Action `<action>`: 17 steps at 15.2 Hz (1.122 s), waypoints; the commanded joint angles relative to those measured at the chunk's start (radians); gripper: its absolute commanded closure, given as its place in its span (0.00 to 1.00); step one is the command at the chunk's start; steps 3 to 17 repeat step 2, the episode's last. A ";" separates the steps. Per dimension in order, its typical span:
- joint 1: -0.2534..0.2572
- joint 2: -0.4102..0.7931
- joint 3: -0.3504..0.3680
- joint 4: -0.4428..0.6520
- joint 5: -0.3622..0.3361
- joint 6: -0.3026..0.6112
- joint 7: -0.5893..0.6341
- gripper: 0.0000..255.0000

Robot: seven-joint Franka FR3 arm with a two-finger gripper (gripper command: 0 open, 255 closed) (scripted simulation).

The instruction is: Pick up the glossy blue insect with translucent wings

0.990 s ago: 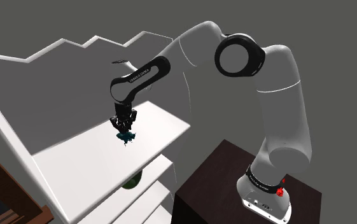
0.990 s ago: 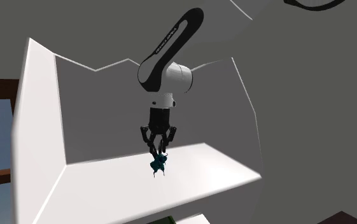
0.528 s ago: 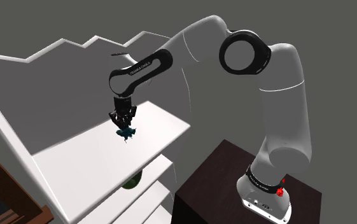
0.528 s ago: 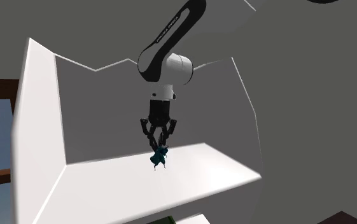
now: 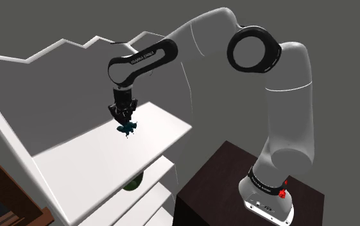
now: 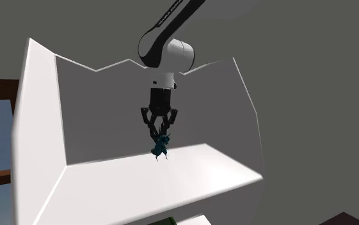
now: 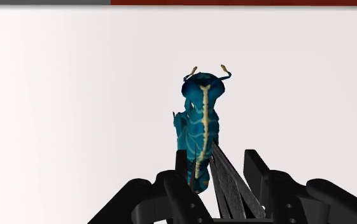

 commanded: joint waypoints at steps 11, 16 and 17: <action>0.000 -0.004 0.000 0.009 0.000 -0.014 0.001 1.00; 0.000 -0.004 0.000 0.009 0.000 -0.014 0.001 1.00; 0.000 -0.004 0.000 0.009 0.000 -0.014 0.001 1.00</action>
